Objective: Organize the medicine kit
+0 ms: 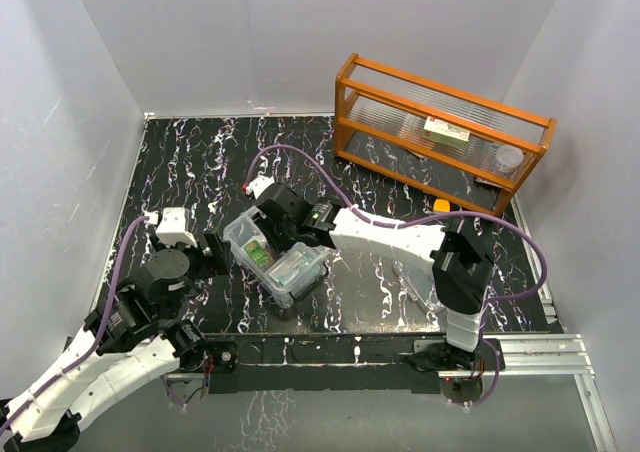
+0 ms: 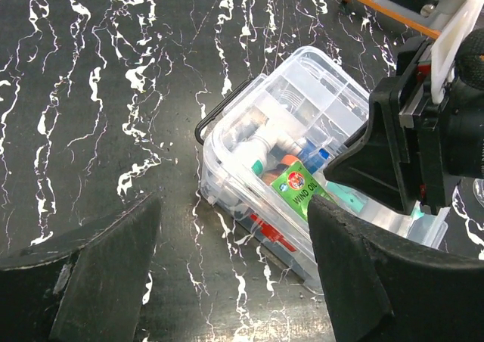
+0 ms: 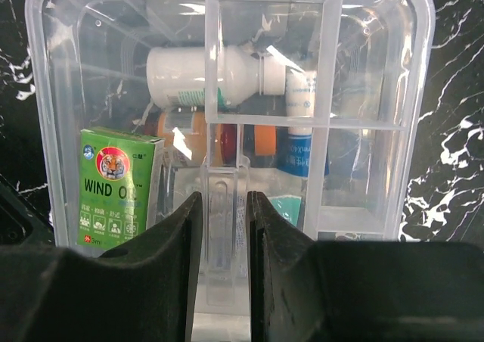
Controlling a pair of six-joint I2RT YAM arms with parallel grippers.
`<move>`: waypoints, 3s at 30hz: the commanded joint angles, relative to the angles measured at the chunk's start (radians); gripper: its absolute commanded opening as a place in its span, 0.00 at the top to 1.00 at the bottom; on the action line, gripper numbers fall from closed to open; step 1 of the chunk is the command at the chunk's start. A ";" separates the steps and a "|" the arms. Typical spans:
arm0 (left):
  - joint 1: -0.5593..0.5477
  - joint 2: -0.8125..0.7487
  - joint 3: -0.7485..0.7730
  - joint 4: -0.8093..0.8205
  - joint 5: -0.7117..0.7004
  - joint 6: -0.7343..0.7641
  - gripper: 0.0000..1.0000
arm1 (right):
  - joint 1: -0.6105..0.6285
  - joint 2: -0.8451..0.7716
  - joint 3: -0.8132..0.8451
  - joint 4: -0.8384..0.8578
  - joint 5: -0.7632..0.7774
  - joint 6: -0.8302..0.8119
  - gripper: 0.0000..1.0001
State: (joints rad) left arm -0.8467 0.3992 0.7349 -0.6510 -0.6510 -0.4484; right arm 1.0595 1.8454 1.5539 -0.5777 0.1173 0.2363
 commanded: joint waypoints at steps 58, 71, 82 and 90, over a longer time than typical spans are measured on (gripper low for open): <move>-0.002 0.066 -0.037 0.126 0.089 -0.043 0.11 | -0.319 -0.752 -0.588 -0.064 0.443 0.444 0.39; -0.003 0.071 -0.027 0.134 0.130 -0.063 0.01 | -0.589 -0.665 -0.786 0.016 0.277 0.447 0.40; -0.002 0.085 -0.029 0.148 0.185 -0.078 0.01 | -0.615 -0.548 -0.825 0.068 0.247 0.473 0.55; -0.002 0.136 -0.019 0.169 0.218 -0.059 0.01 | -0.615 -0.494 -0.821 0.103 0.079 0.417 0.60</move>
State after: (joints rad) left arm -0.8467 0.5125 0.6880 -0.5079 -0.4534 -0.5224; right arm 0.4492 1.3331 0.7250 -0.5411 0.3126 0.6788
